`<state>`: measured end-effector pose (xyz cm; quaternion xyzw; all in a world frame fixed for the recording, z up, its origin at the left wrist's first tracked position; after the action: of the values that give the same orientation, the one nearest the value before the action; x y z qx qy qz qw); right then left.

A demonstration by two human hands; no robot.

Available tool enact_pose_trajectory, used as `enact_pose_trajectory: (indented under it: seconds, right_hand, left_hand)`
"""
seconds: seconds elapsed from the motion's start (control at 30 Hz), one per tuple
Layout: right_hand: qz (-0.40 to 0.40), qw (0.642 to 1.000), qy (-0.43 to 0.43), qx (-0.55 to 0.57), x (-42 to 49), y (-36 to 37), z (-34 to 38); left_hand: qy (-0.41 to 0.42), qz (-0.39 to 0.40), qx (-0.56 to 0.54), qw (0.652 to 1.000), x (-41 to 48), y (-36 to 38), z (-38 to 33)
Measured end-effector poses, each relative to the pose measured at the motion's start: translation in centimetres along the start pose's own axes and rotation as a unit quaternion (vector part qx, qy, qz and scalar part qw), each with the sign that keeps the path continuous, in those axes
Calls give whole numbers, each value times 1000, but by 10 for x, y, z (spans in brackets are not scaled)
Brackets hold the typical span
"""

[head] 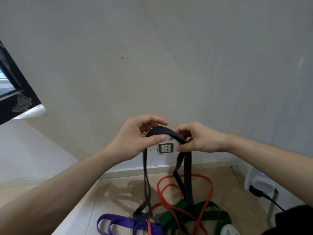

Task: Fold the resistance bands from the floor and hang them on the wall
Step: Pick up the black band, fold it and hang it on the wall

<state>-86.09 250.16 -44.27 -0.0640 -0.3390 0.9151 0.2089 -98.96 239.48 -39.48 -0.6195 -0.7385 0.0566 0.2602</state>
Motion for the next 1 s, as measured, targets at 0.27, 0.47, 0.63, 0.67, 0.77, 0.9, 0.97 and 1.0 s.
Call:
enact_pose_trajectory:
  seconds: [0.27,0.47,0.63,0.67,0.77,0.9,0.97,1.0]
  right_hand:
    - [48,995,91,3,-8,-1,-37]
    - [30,995,68,68,-17,-25,-19]
    - [20,988,63,142,-18,-31,-8]
    - [15,987,65,146,-18,-31,-7]
    - [-7,989,62,134,-17,-29,-4]
    - [-41,986,63,148,-16,-34,-3]
    - [-25,980,81,178,-17,-32,-5]
    - [-9,979,86,186,-18,-30,-5]
  left_hand:
    - [-25,-30,4,999,2,-28,11]
    - [-48,-8,47,998,-1,-45,34]
    - [-61,-19,48,997,0,-56,42]
    - [-63,-19,43,997,0,-57,42]
    - [-69,-16,34,997,-1,-55,42]
    - [-69,-30,12,997,-1,-58,45]
    - [-72,-43,7,996,-2,-60,45]
    - [-73,-47,7,996,-2,-60,45]
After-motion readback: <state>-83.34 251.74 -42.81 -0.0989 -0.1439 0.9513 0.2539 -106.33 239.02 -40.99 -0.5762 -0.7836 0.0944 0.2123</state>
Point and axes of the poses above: each hand's wrist, its own x-axis towards the middle knuckle, its own y-axis out of the palm, z = x × y, the point moved 8 cm from there along x, towards the middle knuckle
